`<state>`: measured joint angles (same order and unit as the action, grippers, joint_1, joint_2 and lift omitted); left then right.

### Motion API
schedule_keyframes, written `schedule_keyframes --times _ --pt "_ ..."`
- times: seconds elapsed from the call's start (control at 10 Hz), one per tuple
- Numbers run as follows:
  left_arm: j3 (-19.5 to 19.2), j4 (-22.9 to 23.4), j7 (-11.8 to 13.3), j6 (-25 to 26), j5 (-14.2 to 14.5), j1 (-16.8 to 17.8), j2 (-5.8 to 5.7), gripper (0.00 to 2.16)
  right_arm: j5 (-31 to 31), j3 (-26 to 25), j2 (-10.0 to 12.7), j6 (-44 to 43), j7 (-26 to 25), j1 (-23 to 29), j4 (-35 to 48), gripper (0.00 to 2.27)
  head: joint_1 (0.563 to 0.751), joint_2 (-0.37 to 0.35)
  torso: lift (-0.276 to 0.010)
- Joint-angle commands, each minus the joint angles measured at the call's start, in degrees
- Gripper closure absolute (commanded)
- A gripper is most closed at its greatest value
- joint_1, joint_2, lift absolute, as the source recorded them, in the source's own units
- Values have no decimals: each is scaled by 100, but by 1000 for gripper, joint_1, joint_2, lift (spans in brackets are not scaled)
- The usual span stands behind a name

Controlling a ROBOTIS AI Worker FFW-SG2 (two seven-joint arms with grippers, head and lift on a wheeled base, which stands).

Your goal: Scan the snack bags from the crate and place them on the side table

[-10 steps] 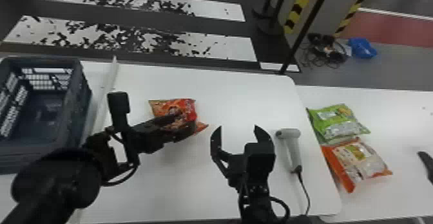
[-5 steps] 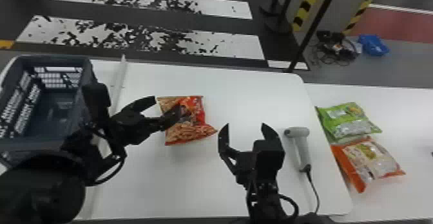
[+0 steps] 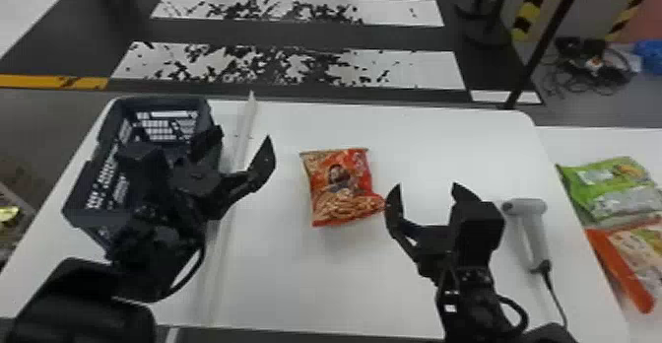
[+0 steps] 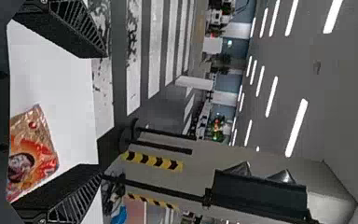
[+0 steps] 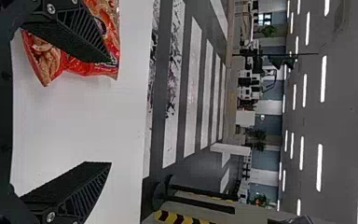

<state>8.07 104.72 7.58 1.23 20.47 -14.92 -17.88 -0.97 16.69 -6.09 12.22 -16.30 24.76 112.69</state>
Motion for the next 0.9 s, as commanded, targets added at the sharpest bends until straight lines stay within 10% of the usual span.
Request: schedule_keyframes --times 0.0,0.8 --pt "-148 313 -266 -267 -237 -371 -101 29 -412 -70 -24 426 171 -199 60 100 695 36 -50" --pt "-561 620 -389 -460 -237 -1004 -233 39 -2961 -1098 222 3221 848 -1535 -547 103 695 136 -50"
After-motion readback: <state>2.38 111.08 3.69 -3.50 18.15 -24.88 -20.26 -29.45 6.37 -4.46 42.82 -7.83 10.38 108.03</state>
